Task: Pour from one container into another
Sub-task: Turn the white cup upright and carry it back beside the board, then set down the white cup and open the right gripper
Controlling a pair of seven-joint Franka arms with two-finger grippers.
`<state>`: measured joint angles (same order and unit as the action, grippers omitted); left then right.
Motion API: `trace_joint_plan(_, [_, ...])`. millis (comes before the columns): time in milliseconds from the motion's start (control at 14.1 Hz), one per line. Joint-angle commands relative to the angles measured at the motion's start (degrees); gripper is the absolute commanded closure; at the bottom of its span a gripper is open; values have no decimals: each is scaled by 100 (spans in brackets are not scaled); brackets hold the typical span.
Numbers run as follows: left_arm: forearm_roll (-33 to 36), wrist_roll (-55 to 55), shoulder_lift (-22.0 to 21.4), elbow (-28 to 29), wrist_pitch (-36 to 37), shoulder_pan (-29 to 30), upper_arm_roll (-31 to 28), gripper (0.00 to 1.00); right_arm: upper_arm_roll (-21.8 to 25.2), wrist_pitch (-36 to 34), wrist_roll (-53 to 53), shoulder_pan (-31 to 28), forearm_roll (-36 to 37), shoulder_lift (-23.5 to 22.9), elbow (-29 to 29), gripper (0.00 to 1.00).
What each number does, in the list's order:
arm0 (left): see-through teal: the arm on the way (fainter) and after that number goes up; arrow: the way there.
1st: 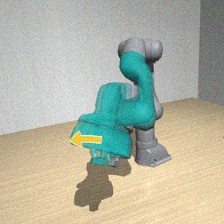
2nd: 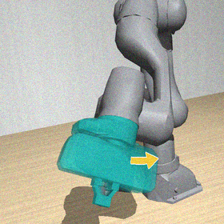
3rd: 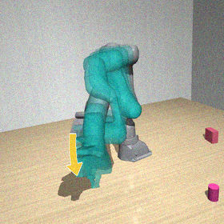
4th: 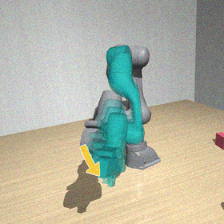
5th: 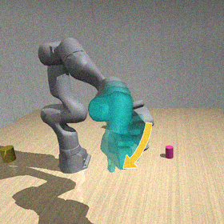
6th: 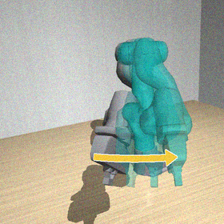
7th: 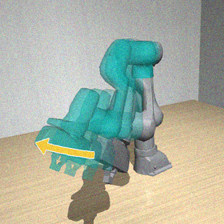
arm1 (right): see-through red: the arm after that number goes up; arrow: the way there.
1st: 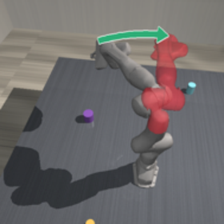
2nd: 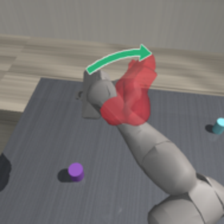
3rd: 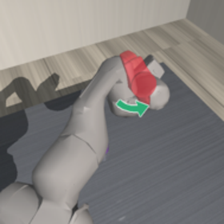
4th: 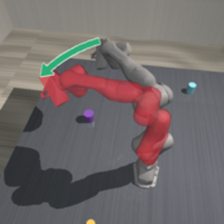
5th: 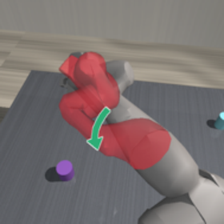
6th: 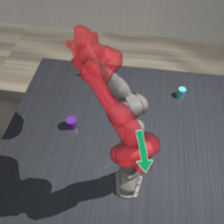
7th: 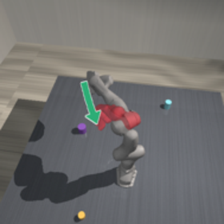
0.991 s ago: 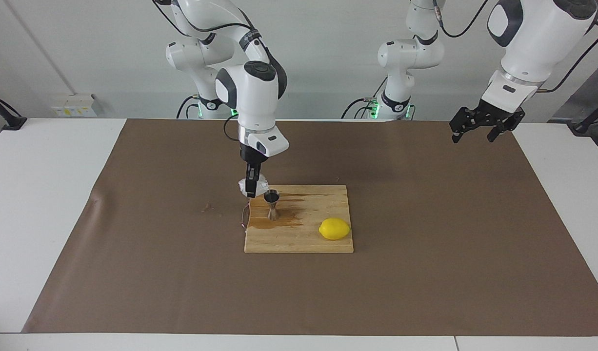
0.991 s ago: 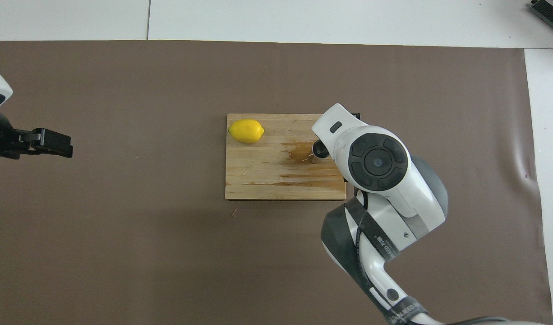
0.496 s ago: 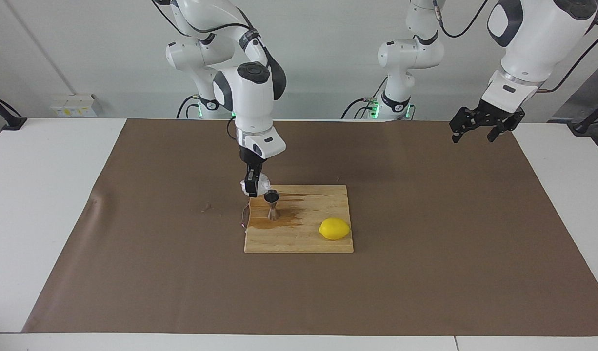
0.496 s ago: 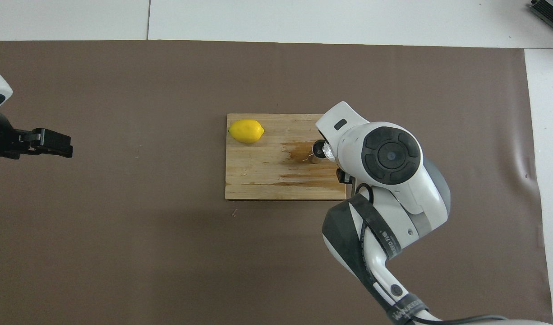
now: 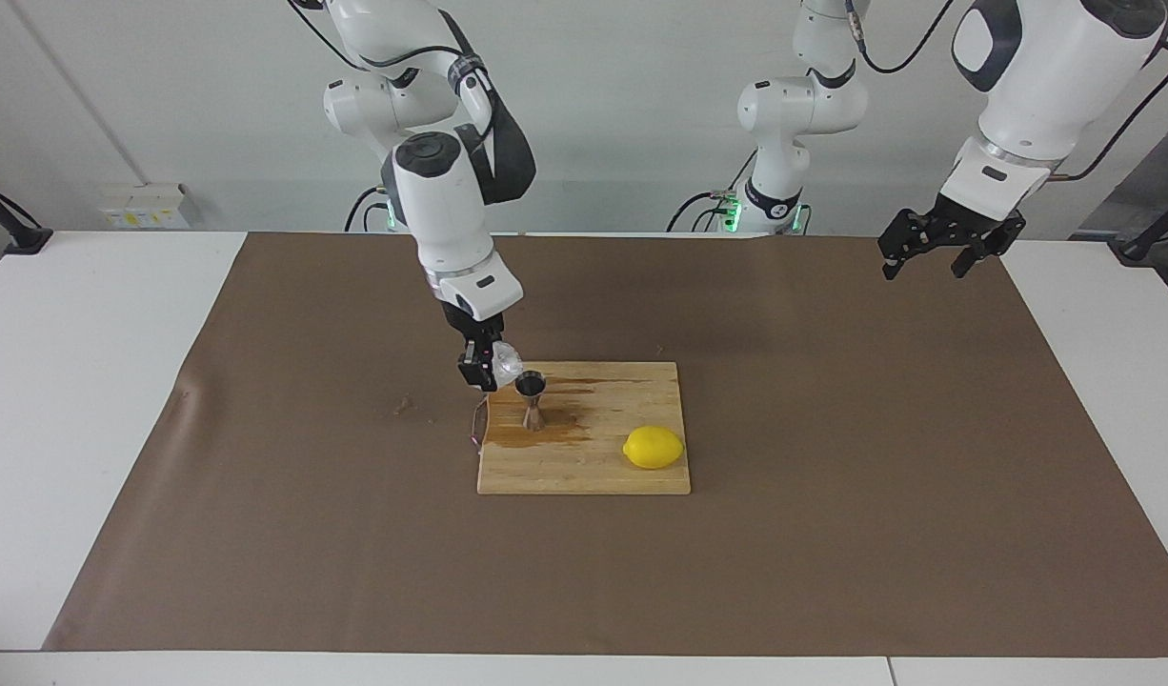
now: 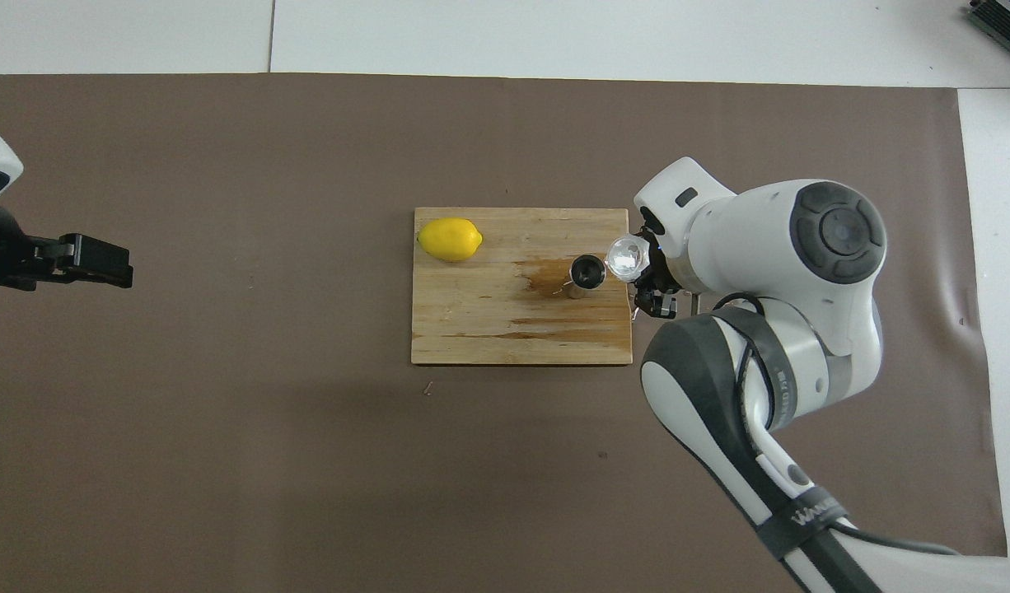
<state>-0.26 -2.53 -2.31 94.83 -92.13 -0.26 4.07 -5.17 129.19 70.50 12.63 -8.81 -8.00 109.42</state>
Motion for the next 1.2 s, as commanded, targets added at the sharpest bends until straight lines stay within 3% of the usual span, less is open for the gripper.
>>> trace_joint_plan(0, [52,-54,-156,150,29,26,15,0,-45,71,900,-418,-856,132,167,67])
trace_joint_plan(708, [52,-54,-156,150,29,26,15,0,-45,63,4127,-1912,-3494,-69,1080,67])
trace_joint_plan(920, [52,-54,-156,150,29,26,6,0,-45,28,4778,-2176,-3970,-333,1160,67])
trace_joint_plan(1133, [52,-54,-156,150,29,26,6,0,-45,-34,5576,-2449,-4574,-973,1152,67])
